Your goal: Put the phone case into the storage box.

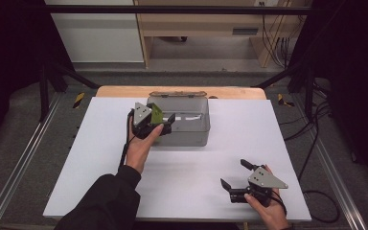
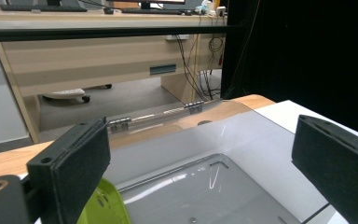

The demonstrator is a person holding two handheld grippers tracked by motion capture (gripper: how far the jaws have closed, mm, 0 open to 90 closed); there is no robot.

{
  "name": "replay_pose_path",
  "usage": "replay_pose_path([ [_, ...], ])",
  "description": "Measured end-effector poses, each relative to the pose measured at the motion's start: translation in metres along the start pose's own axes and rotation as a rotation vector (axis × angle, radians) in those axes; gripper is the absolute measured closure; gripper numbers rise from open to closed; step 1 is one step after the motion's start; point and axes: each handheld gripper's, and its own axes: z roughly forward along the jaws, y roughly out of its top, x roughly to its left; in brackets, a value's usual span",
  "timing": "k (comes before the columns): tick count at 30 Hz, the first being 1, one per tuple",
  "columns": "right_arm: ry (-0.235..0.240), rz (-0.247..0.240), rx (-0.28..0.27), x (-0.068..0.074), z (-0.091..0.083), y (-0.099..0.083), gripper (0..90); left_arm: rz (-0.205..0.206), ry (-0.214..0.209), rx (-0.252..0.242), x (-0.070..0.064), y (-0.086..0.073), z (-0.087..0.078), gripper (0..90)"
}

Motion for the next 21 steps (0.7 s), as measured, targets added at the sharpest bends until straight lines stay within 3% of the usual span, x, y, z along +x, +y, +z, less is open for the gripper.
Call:
replay_pose_path([
  [9, 0.001, 0.001, -0.003, 0.000, 0.000, 0.000, 3.1, -0.010, 0.014, -0.017, 0.008, 0.002, -0.007, 3.2],
  [21, 0.002, 0.001, -0.002, 0.000, 0.000, 0.000, 3.1, -0.011, 0.002, -0.034, 0.013, 0.005, -0.016, 3.1],
])
